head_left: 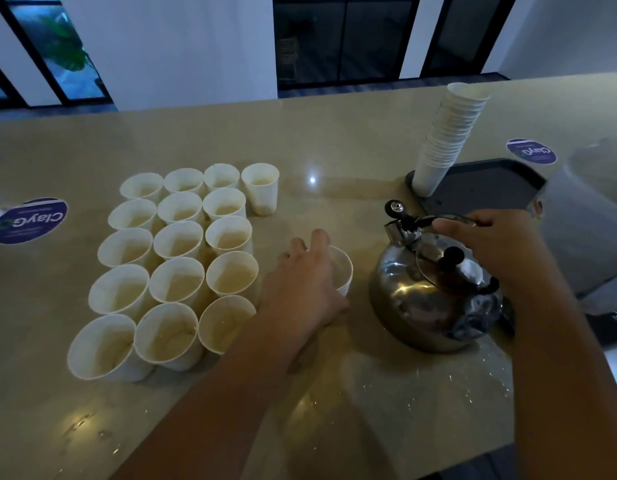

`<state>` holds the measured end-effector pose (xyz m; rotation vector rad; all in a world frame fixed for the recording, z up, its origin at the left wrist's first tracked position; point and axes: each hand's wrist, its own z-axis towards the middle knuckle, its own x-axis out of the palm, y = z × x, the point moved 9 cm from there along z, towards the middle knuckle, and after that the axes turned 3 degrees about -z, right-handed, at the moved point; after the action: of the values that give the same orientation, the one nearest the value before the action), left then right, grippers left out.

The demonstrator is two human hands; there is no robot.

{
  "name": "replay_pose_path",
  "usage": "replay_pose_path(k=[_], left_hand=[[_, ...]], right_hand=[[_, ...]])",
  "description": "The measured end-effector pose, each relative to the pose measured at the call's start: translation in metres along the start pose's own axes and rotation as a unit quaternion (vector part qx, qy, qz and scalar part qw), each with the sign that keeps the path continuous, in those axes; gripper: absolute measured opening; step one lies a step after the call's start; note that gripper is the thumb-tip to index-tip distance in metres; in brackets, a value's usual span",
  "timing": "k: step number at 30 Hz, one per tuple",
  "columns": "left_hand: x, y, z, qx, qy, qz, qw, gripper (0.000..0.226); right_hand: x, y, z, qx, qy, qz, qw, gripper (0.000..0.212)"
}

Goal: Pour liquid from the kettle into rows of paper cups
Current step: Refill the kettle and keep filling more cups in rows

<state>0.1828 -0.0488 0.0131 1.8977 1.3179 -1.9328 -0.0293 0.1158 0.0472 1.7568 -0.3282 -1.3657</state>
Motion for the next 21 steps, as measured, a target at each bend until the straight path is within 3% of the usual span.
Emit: replay_pose_path(k=[7, 10, 16, 21], left_hand=[[-0.005, -0.004, 0.001, 0.005, 0.070, -0.002, 0.998, 0.113], [-0.030, -0.008, 0.007, 0.010, 0.055, -0.111, 0.992, 0.111], [-0.109, 0.000, 0.050, 0.034, -0.093, -0.146, 0.984, 0.055], [-0.152, 0.010, 0.098, 0.063, -0.166, -0.179, 0.968, 0.043]], right_hand=[[0.012, 0.014, 0.003, -0.029, -0.026, 0.066, 0.997, 0.043], [0.019, 0.031, 0.012, -0.056, -0.011, 0.059, 0.997, 0.032], [0.028, 0.081, 0.037, -0.112, 0.003, 0.067, 0.991, 0.031], [0.043, 0.135, 0.059, -0.188, 0.039, 0.051, 0.980, 0.031]])
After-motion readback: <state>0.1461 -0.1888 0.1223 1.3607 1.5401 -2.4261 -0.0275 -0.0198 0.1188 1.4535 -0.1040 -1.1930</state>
